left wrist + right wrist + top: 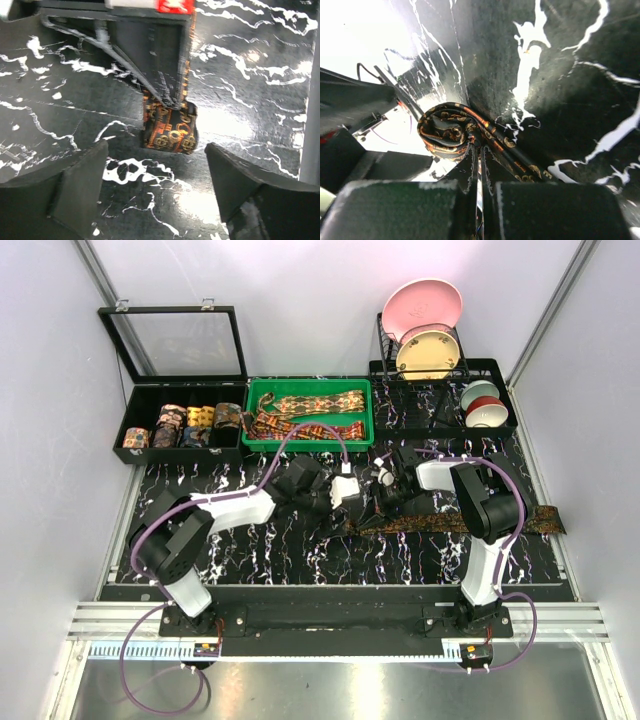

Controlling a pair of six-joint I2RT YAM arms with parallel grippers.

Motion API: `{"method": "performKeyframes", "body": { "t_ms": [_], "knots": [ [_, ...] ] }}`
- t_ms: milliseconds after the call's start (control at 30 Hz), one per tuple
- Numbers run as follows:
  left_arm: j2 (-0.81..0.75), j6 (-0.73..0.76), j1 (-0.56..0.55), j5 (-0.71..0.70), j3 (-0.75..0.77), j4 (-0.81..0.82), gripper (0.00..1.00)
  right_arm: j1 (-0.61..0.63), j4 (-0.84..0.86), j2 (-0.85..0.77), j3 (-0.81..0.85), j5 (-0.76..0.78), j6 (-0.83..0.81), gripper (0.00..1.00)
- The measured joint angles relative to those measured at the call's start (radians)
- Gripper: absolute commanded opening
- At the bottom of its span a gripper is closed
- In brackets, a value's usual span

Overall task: Roll the ties
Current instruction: Roll the tie at the center of the board.

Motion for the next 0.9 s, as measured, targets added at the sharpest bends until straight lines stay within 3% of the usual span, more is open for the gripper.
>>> {"method": "performKeyframes", "body": {
  "t_ms": [133,600,900],
  "knots": [
    [0.019,0.032,-0.010,0.028,-0.008,-0.006,0.85,0.000,-0.014,0.001,0.013,0.017,-0.007,0.00],
    [0.161,0.055,-0.050,0.009,0.071,0.006,0.72,-0.001,-0.027,0.000,0.019,0.024,-0.026,0.00],
    [0.184,0.068,-0.076,-0.030,0.093,0.021,0.30,-0.001,-0.028,-0.008,0.029,0.031,-0.042,0.00]
  ]
}}
